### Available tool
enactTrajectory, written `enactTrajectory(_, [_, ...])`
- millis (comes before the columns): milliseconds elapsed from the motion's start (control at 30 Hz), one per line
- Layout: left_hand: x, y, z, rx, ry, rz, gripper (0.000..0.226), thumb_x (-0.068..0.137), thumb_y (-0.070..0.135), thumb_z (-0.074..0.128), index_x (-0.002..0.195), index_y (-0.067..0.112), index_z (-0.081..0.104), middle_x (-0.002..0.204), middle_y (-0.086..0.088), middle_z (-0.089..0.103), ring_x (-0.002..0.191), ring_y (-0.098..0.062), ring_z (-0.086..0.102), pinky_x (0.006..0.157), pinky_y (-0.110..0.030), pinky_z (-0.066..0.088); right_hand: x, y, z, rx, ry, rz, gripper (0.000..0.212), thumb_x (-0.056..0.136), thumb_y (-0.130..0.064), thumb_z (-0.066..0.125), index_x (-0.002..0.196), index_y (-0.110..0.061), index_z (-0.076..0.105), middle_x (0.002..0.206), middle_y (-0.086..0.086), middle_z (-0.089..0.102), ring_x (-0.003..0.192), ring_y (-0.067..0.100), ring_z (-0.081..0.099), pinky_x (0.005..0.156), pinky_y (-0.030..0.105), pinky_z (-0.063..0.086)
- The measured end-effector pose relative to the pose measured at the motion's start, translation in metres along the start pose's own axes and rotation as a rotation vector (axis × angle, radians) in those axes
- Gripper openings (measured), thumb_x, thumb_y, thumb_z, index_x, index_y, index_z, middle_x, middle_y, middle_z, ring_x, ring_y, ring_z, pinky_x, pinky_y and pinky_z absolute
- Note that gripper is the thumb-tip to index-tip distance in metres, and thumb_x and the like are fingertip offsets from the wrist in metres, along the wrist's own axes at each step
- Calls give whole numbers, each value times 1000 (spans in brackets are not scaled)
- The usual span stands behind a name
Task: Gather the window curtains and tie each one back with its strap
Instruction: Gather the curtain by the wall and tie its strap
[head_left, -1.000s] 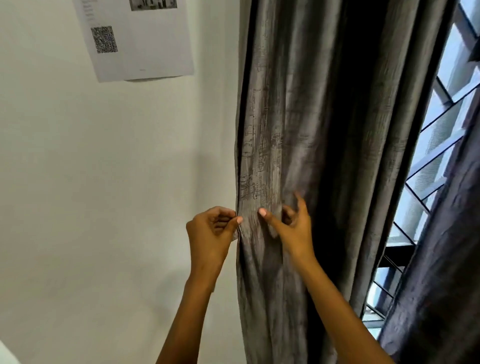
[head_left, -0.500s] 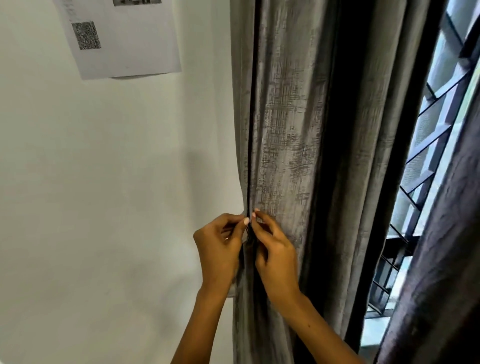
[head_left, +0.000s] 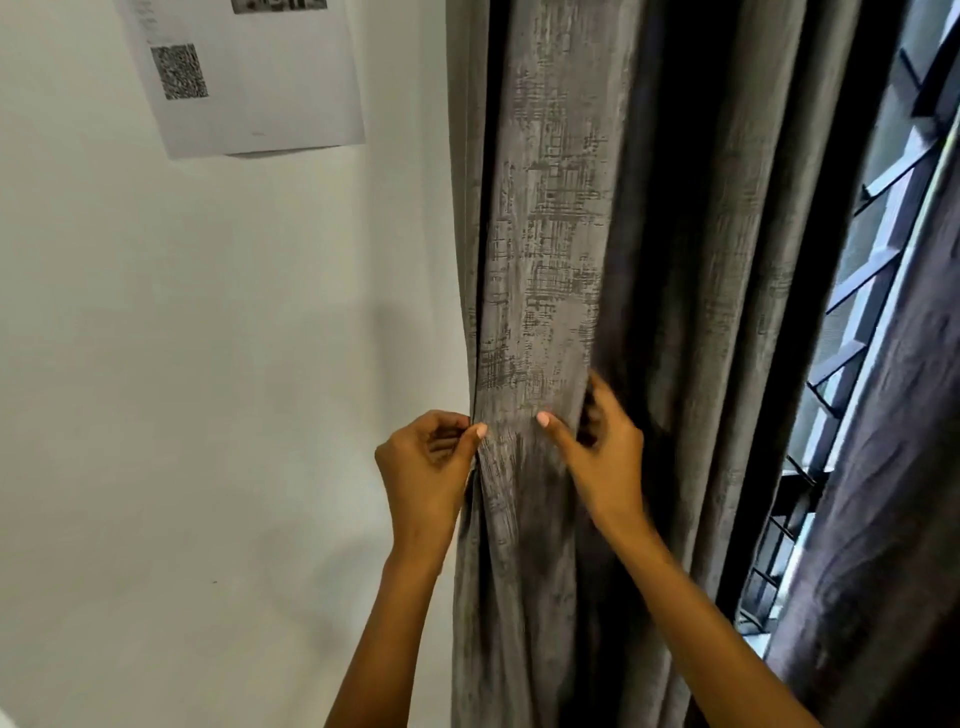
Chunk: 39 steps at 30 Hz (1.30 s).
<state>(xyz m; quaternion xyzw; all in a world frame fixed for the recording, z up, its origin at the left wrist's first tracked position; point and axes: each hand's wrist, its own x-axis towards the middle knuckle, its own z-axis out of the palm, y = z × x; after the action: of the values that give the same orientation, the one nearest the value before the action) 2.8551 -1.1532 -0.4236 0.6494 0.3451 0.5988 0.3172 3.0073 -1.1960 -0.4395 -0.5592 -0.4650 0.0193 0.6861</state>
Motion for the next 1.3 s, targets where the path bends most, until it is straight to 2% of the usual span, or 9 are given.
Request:
enactTrajectory(100, [-5, 2, 5, -5, 29, 39, 7, 77, 14, 77, 80, 18, 72, 74, 9, 71, 68, -4, 68, 70, -25, 59, -20, 2, 12, -277, 10, -240, 36, 84, 3, 61, 118, -10, 65, 80, 1, 70, 67, -1, 62, 65, 24, 52])
enactTrajectory(233, [-13, 9, 11, -15, 7, 87, 21, 79, 7, 73, 75, 27, 70, 72, 14, 70, 67, -2, 67, 67, -16, 54, -45, 0, 23, -400, -55, -309, 63, 80, 8, 52, 140, -12, 44, 101, 13, 71, 78, 25, 70, 74, 38, 58])
enactTrajectory(400, [-18, 8, 11, -108, -43, 82, 17, 81, 8, 72, 80, 25, 72, 75, 8, 73, 72, -7, 70, 69, -25, 58, -46, -5, 19, -381, -318, -257, 78, 88, 9, 48, 145, -25, 7, 144, 8, 47, 115, 22, 60, 100, 33, 47])
enactTrajectory(533, [-16, 9, 10, -135, -56, 57, 10, 77, 15, 75, 86, 11, 75, 76, 5, 73, 70, -6, 70, 67, -16, 54, -41, -7, 15, -188, -437, -182, 58, 92, -11, 43, 147, -19, 28, 154, -6, 26, 139, 10, 34, 113, 18, 26])
enactTrajectory(667, [-7, 7, 8, -105, -11, 23, 5, 76, 13, 77, 80, 12, 73, 72, 4, 71, 65, -7, 69, 64, -15, 54, -22, -3, 7, -14, -330, -1, 41, 95, -27, 53, 135, -18, 51, 158, -8, 5, 145, 9, 11, 118, 29, 22])
enactTrajectory(833, [-6, 7, 6, -114, -68, -27, 9, 76, 7, 76, 79, 12, 69, 71, 4, 69, 65, -2, 67, 56, -9, 50, 18, 6, -2, 62, -79, 235, 120, 62, -47, 79, 151, -22, 2, 155, 4, 23, 139, 12, 28, 114, 30, 27])
enactTrajectory(933, [-9, 9, 9, -114, -66, -27, 8, 76, 8, 76, 80, 13, 70, 71, 6, 69, 65, -1, 67, 57, -9, 51, 24, 1, 2, 290, -156, 287, 83, 73, -12, 78, 143, -16, 34, 117, 1, 62, 110, 8, 60, 95, 26, 50])
enactTrajectory(1033, [-14, 9, 16, -75, -6, 15, 7, 76, 11, 76, 83, 11, 73, 72, 10, 69, 66, 0, 67, 64, -10, 52, 12, 1, 5, 188, -13, 110, 40, 72, -9, 80, 108, -12, 63, 93, -4, 70, 85, 4, 68, 81, 30, 57])
enactTrajectory(1300, [-18, 10, 21, -103, -41, 29, 20, 75, 17, 78, 93, 13, 71, 79, 10, 70, 74, -3, 69, 67, -15, 56, -19, -5, 11, 130, -4, 5, 28, 78, -21, 77, 104, -17, 67, 94, -4, 71, 89, 8, 68, 78, 26, 56])
